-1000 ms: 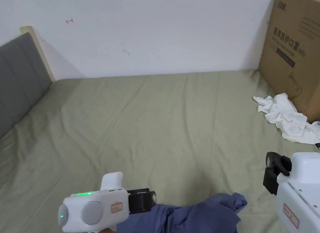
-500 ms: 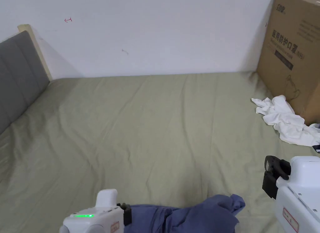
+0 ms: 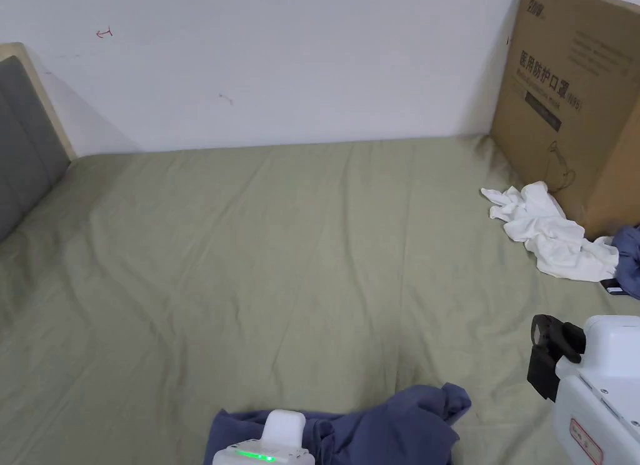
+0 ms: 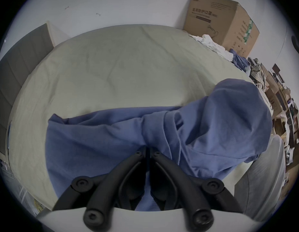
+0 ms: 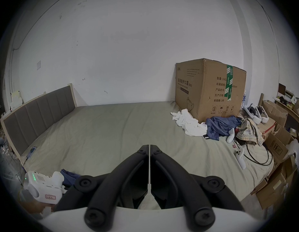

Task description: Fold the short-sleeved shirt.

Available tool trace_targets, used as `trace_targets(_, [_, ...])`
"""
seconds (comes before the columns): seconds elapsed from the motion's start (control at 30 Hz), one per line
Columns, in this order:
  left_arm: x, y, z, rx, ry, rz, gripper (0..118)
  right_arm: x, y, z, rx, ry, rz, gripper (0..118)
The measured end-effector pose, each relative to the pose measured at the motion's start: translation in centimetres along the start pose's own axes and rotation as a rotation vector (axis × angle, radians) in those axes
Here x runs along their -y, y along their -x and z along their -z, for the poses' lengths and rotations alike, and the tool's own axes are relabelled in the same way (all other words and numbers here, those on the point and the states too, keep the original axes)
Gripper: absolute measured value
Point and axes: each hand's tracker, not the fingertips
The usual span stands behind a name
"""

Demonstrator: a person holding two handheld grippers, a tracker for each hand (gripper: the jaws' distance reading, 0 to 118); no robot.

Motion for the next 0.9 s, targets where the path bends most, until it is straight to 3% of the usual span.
trace_targets(0.3, [-1.3,2.9,-3.7,0.21,-0.071,-0.23,9,0.0,0.8,0.1,-0.014,0.002,-0.004,4])
trace_targets(0.43, [-2.2,7.6,-7.0,0.31,-0.147,-0.335,9,-0.2,1.4,-0.1,-0.032,-0.004,-0.011,4])
trace_targets(0.63, [-2.2,15.9,-9.3,0.343,-0.165,-0.495,9,-0.3,2.5,0.1,-0.054,-0.005,-0.016,4])
trace_targets(0.7, [-1.9,18.1,-8.9,0.345,-0.144,-0.507,23,-0.2,2.9,0.3,-0.06,-0.002,-0.014,4])
trace_targets(0.73, [-1.6,18.9,-8.6,0.348,-0.136,-0.512,43,-0.1,3.1,0.3,-0.062,0.0,-0.015,4])
trace_targets(0.77, [-1.4,19.7,-8.2,0.354,-0.112,-0.516,80,-0.1,3.3,0.4,-0.063,0.002,-0.017,4])
trace_targets(0.8, [-1.1,20.2,-7.6,0.356,-0.08,-0.531,95,-0.1,3.4,0.4,-0.065,0.005,-0.02,4])
trace_targets(0.9, [-0.3,21.4,-6.1,0.378,-0.04,-0.554,101,0.1,3.7,0.6,-0.068,0.012,-0.029,4])
